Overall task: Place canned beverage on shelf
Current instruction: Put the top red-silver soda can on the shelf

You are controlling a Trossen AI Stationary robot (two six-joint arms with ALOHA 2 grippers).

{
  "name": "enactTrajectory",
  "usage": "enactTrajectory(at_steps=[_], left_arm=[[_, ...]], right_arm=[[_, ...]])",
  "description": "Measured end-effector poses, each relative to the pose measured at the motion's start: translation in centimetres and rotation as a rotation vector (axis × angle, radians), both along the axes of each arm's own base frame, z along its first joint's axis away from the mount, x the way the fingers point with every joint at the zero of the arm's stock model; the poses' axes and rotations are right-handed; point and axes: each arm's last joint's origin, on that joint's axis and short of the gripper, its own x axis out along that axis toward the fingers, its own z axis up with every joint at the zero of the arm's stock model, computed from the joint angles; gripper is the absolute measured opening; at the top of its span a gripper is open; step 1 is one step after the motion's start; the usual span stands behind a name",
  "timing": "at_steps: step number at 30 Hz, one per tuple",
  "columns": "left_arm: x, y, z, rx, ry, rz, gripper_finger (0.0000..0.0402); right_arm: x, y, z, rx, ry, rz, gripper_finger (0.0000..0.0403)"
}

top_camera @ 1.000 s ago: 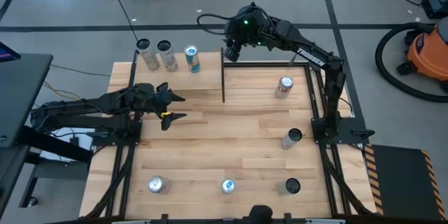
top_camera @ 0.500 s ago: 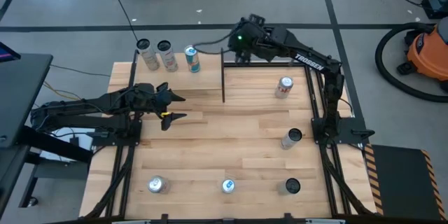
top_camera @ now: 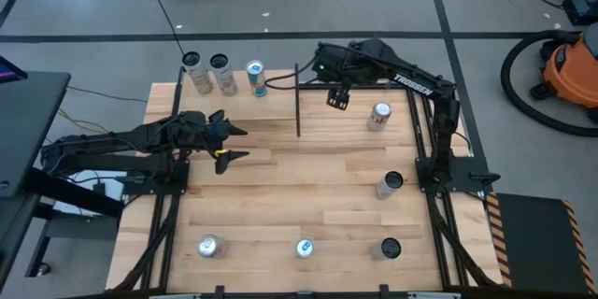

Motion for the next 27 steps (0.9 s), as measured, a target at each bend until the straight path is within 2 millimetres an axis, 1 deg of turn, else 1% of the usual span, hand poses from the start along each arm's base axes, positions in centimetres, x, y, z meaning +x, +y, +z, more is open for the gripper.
enactTrajectory(at_steps=[5, 10, 12, 14, 17, 22, 27], left_arm=[[0.0, 0.0, 0.0, -0.018, 0.000, 0.009, 0.0311], [-0.2, 0.0, -0.3, -0.043, 0.031, 0.017, 0.0311], [-0.2, -0.1, -0.5, -0.051, 0.047, 0.019, 0.0311], [-0.3, -0.2, -0.6, -0.059, 0.057, 0.016, 0.0311], [-0.2, -0.6, -0.6, -0.073, 0.055, 0.000, 0.0311], [0.0, -1.3, -0.4, -0.069, 0.039, -0.047, 0.0311], [0.2, -1.7, -0.1, -0.064, 0.011, -0.070, 0.0311]], right_arm=[[-0.3, 0.0, 0.3, 0.025, -0.029, -0.016, 0.0362], [-1.9, -0.8, 1.4, 0.089, -0.097, -0.036, 0.0362], [-2.9, -1.0, 1.8, 0.093, -0.111, -0.059, 0.0362], [-4.4, -1.2, 2.1, 0.091, -0.117, -0.083, 0.0362], [-6.6, -1.2, 2.2, 0.096, -0.114, -0.132, 0.0362], [-9.8, -0.7, 1.6, 0.129, -0.125, -0.203, 0.0362], [-11.7, -0.5, 0.1, 0.201, -0.152, -0.261, 0.0362]])
